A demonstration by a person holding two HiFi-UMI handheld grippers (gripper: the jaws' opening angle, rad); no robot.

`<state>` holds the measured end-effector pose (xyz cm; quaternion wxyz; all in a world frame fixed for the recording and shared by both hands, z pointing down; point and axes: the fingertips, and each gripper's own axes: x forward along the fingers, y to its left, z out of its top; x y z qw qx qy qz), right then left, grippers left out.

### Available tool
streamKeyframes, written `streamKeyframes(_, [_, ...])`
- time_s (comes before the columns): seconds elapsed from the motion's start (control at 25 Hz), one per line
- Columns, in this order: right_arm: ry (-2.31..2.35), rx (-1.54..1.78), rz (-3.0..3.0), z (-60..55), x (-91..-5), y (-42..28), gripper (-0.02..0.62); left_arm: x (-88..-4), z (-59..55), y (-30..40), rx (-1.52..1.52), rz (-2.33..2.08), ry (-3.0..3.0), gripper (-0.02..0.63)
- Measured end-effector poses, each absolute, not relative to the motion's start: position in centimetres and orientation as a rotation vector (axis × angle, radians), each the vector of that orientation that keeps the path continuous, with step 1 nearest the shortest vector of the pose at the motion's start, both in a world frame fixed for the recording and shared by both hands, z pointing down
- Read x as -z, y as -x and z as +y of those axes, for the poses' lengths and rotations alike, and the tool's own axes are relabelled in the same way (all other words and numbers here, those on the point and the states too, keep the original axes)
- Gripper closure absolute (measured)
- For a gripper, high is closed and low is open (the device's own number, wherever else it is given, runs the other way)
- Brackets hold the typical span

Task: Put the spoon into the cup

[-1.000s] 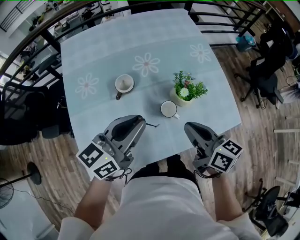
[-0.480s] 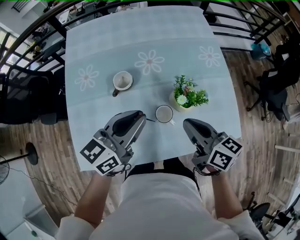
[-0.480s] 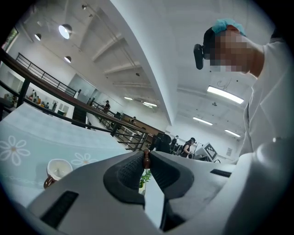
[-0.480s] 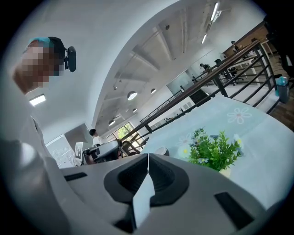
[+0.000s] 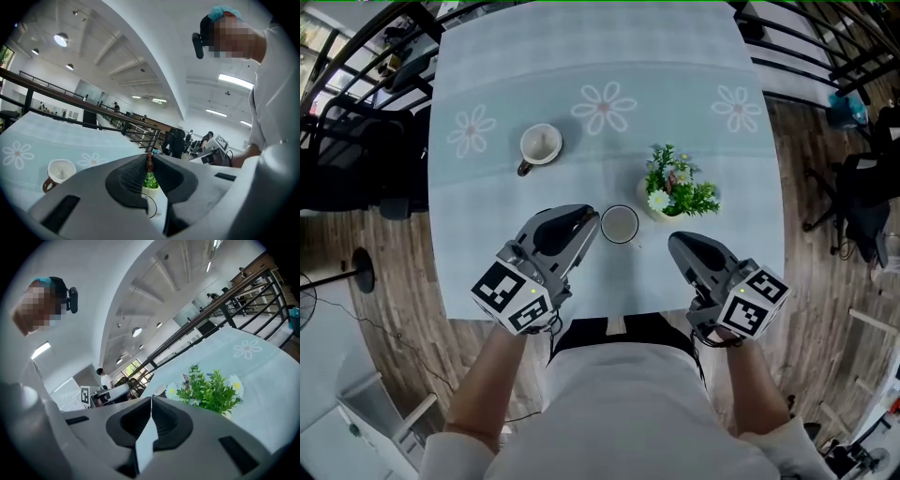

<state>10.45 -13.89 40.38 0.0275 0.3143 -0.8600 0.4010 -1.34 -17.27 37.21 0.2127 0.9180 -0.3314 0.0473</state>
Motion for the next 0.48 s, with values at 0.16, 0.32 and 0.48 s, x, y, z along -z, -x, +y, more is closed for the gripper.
streamKeyframes(0.16, [-0.935,-1.257,-2.648,-14.2,-41.5,-10.4,0.571,-38.6,-17.8,0.7,-0.166,-0.933,-2.554,0.552])
streamKeyframes(0.32, [-0.908,-1.262,-2.639,-14.2,-42.3,-10.1,0.571,-40.2,-17.9,0.0,-0.210,-0.932,-2.574,0.552])
streamKeyframes(0.48, [-0.889,-1.269,-2.620,-13.9,-43.3,-10.2,0.571,-41.8,-18.0,-0.5,-0.247,-0.935,-2.592,0.552])
